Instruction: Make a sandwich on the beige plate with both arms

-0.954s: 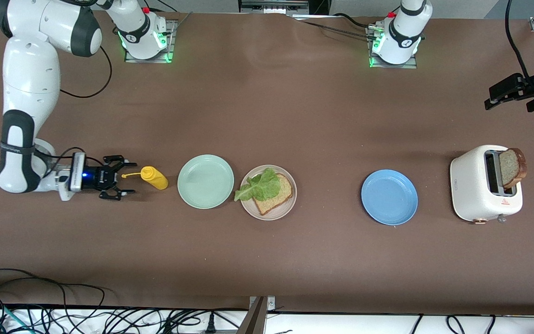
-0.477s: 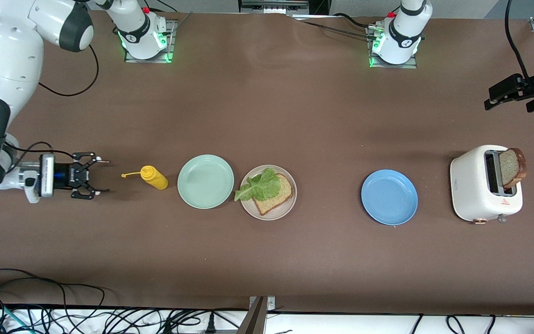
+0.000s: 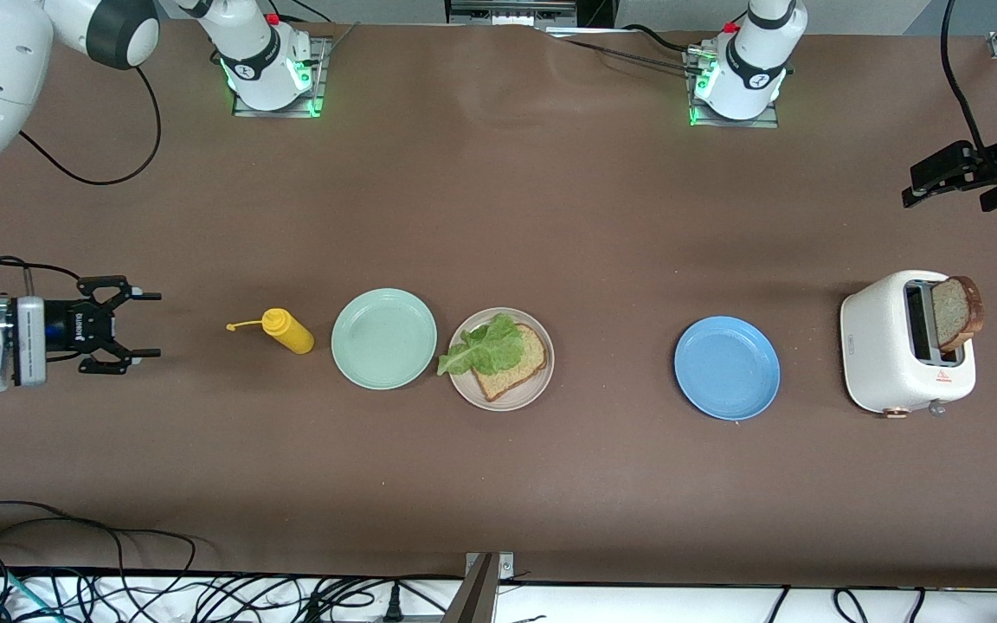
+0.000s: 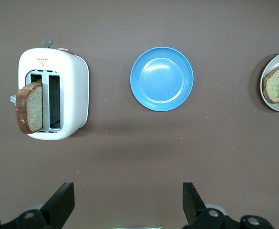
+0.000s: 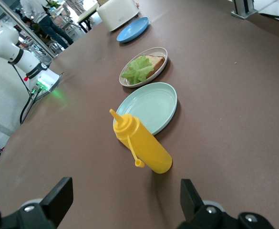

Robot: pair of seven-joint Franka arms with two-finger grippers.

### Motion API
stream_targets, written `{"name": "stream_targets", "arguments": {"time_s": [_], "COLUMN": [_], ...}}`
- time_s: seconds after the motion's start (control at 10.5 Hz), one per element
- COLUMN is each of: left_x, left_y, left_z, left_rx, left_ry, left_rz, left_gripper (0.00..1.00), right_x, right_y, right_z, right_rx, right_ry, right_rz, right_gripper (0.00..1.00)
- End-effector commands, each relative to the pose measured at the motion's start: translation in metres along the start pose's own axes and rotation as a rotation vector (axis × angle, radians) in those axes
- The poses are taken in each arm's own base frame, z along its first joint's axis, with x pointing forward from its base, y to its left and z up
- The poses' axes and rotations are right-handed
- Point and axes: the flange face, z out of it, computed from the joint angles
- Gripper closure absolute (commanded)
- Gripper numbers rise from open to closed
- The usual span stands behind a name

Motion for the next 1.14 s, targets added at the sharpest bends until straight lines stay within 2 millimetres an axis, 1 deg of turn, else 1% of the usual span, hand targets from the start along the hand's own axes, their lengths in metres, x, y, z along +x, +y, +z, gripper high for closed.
{"name": "stream_targets", "arguments": {"time_s": [0.0,0.1,0.19,0.38,0.48,0.57,0.67,0.76,0.86,0.95,1.05], "left_x": [0.001,0.002,0.003,0.004,0.004,0.004,0.006,0.006,0.007,0.009,0.01], "left_y": [0.002,0.001,-0.001,-0.002,-0.004,-0.008,-0.01,-0.012,-0.013,-0.015,-0.019], "left_z": [-0.003,-0.002,-0.001,0.0,0.0,0.0,0.001,0.002,0.002,0.006,0.005], "left_rx": [-0.006,-0.003,-0.003,0.0,0.001,0.005,0.018,0.019,0.021,0.021,0.023], "left_ry": [0.002,0.0,-0.003,-0.003,-0.003,-0.001,0.002,0.0,0.002,-0.003,0.006], "left_rz": [0.001,0.002,0.005,0.006,0.001,-0.006,-0.008,-0.011,-0.013,-0.016,-0.024], "left_gripper": [0.0,0.0,0.0,0.0,0.0,0.0,0.0,0.0,0.0,0.0,0.0], "right_x": [0.051,0.07,0.077,0.086,0.095,0.11,0.121,0.136,0.14,0.136,0.139], "right_y": [-0.008,-0.012,-0.015,-0.019,-0.026,-0.042,-0.058,-0.072,-0.083,-0.091,-0.103], "right_z": [-0.006,-0.007,-0.01,-0.004,-0.001,-0.012,-0.023,-0.018,-0.017,-0.02,-0.019], "right_rx": [-0.017,-0.036,-0.051,-0.056,-0.052,-0.08,-0.124,-0.152,-0.188,-0.228,-0.27], "right_ry": [-0.098,-0.149,-0.176,-0.209,-0.227,-0.236,-0.274,-0.32,-0.342,-0.356,-0.376], "right_rz": [0.101,0.145,0.173,0.229,0.262,0.295,0.361,0.412,0.424,0.462,0.514], "right_gripper": [0.0,0.0,0.0,0.0,0.0,0.0,0.0,0.0,0.0,0.0,0.0]}}
